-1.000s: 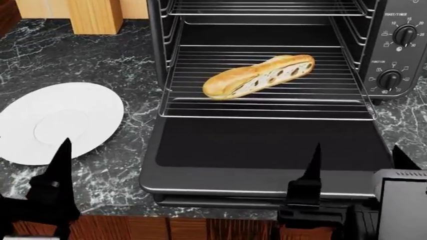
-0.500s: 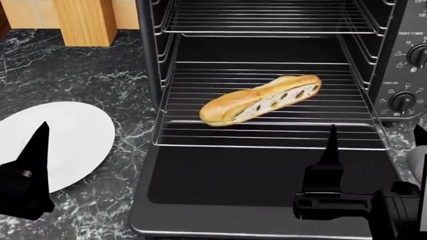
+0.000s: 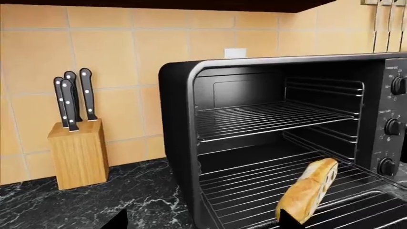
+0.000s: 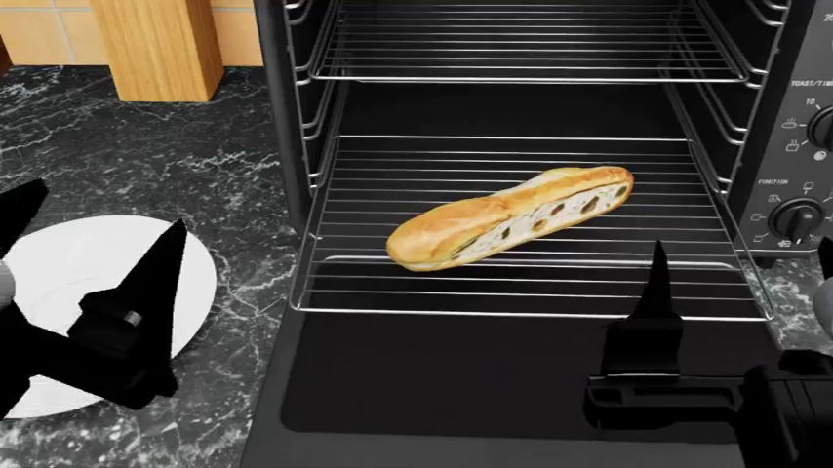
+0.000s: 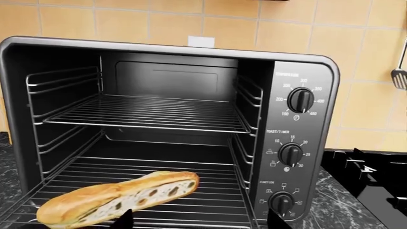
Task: Pick the baguette from the bottom rack and place it on the plate on the counter.
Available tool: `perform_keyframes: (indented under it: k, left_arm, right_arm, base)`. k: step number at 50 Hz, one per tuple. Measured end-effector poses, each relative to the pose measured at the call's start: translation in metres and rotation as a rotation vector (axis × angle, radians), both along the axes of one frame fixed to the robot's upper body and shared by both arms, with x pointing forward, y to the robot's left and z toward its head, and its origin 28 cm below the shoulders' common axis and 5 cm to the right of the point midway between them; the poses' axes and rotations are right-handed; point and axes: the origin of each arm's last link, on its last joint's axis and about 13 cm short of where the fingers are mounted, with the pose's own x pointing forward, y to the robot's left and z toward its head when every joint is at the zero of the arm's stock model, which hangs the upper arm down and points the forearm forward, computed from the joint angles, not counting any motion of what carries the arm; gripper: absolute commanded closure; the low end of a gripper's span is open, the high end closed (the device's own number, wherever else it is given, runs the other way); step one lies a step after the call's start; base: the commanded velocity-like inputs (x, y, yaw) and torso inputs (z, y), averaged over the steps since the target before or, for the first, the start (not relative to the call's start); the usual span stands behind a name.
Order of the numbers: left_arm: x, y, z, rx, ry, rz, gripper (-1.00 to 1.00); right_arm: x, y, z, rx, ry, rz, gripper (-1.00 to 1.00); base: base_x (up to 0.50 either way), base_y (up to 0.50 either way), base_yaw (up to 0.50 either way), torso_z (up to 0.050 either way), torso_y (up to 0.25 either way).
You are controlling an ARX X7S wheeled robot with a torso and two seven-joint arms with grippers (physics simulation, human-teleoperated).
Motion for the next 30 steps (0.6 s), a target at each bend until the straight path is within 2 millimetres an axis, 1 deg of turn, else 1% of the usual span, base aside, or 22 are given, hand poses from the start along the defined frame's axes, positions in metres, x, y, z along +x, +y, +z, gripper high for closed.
perform_keyframes:
  k: [7,12,20,30]
  left_arm:
    - [0.020,-0.017,0.011,-0.008,0.024,-0.123,-1.00]
    - [0.032,-0.029,0.016,-0.006,0.050,-0.195,-1.00]
    - [0.054,-0.045,0.019,0.007,0.120,-0.305,-1.00]
    - [0.074,-0.060,0.021,0.014,0.202,-0.390,-1.00]
  right_arm:
    - [0.001,-0.002,0.001,-0.007,0.010,-0.001,-1.00]
    - [0.001,-0.004,0.005,-0.018,0.011,-0.004,-1.00]
    - [0.003,-0.008,0.010,-0.032,0.021,-0.014,-1.00]
    - [0.004,-0.011,0.012,-0.042,0.035,-0.020,-1.00]
  base:
    - [0.00,0.00,0.00,0.000,0.000]
    - [0.00,0.00,0.00,0.000,0.000]
    - [0.00,0.00,0.00,0.000,0.000]
    - [0.00,0.00,0.00,0.000,0.000]
